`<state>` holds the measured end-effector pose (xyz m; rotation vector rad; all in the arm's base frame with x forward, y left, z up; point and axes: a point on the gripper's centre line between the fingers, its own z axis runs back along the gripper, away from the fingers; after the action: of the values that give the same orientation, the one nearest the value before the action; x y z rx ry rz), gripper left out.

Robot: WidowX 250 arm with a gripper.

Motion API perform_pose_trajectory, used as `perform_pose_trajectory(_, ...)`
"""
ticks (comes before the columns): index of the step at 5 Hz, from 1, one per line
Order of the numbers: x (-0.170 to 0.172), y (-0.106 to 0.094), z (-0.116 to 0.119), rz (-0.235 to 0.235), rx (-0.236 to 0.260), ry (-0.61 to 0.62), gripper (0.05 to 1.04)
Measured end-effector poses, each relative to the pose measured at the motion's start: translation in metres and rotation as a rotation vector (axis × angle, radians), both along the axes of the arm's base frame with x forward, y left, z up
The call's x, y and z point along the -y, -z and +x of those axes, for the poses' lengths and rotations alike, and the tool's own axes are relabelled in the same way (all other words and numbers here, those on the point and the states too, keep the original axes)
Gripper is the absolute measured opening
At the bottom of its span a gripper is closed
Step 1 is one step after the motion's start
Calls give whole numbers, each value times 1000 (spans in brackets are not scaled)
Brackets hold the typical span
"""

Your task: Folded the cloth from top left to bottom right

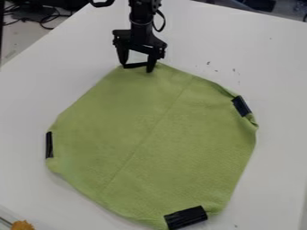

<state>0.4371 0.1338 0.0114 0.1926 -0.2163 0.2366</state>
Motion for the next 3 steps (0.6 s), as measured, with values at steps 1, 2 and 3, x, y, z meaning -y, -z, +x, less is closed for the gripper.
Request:
perform_pose_trajectory(1,3,2,3,-21,-4,3,850)
perform_pose_trajectory(2,6,6,-2,-33,-9,2,597)
perform_pose_trajectory(3,12,6,-2,-32,-13,25,381)
